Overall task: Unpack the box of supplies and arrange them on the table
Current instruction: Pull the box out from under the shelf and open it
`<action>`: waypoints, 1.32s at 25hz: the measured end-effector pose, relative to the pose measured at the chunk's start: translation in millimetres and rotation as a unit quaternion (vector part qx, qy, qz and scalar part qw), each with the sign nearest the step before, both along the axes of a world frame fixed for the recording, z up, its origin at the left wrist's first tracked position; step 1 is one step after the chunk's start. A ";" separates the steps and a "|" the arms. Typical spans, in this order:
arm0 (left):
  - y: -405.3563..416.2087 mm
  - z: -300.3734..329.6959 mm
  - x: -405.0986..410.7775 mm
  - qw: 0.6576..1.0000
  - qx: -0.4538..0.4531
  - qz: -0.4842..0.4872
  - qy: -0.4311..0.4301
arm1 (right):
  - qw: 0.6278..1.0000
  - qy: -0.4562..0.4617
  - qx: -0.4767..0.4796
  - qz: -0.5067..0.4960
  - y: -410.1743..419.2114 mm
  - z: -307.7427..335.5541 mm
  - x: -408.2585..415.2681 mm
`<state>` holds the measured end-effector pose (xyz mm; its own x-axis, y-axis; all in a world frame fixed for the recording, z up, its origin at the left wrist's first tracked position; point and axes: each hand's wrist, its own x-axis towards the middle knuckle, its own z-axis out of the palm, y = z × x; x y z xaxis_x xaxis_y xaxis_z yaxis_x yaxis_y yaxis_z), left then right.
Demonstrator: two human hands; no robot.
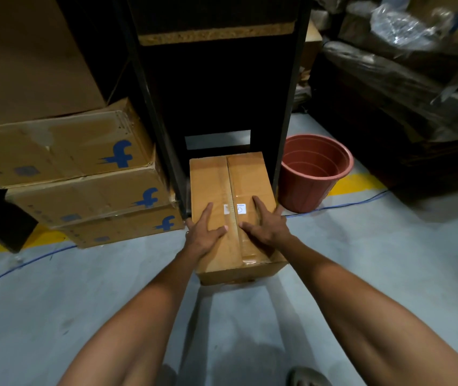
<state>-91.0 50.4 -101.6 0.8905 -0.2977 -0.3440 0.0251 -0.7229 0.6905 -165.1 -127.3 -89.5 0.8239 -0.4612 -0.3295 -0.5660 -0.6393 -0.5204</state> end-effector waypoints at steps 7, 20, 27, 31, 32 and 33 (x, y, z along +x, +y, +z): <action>8.0 6.7 -26.3 0.999 0.033 0.014 -0.001 | 1.000 -0.007 0.000 -0.017 12.4 -5.1 -20.9; 25.9 -7.6 -102.9 0.993 0.116 -0.003 -0.023 | 0.997 0.072 0.020 0.002 23.2 -13.9 -72.0; 11.9 -0.5 -108.3 0.986 0.154 -0.036 -0.059 | 0.999 0.006 -0.020 -0.036 28.3 -12.8 -61.3; 5.6 7.4 -107.5 0.984 0.153 -0.060 -0.073 | 0.999 -0.009 -0.030 -0.016 26.3 -6.3 -52.7; 5.2 8.9 -107.7 0.984 0.150 -0.064 -0.078 | 0.999 -0.013 -0.015 -0.026 24.4 -3.5 -51.5; 5.4 11.3 -107.0 0.984 0.143 -0.066 -0.085 | 0.999 -0.015 0.002 -0.041 23.2 -0.3 -50.5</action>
<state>-198.0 55.8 -90.3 0.9021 -0.3281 -0.2804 -0.1805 -0.8769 0.4454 -215.6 -104.1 -89.8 0.7932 -0.5256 -0.3075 -0.6001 -0.5891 -0.5412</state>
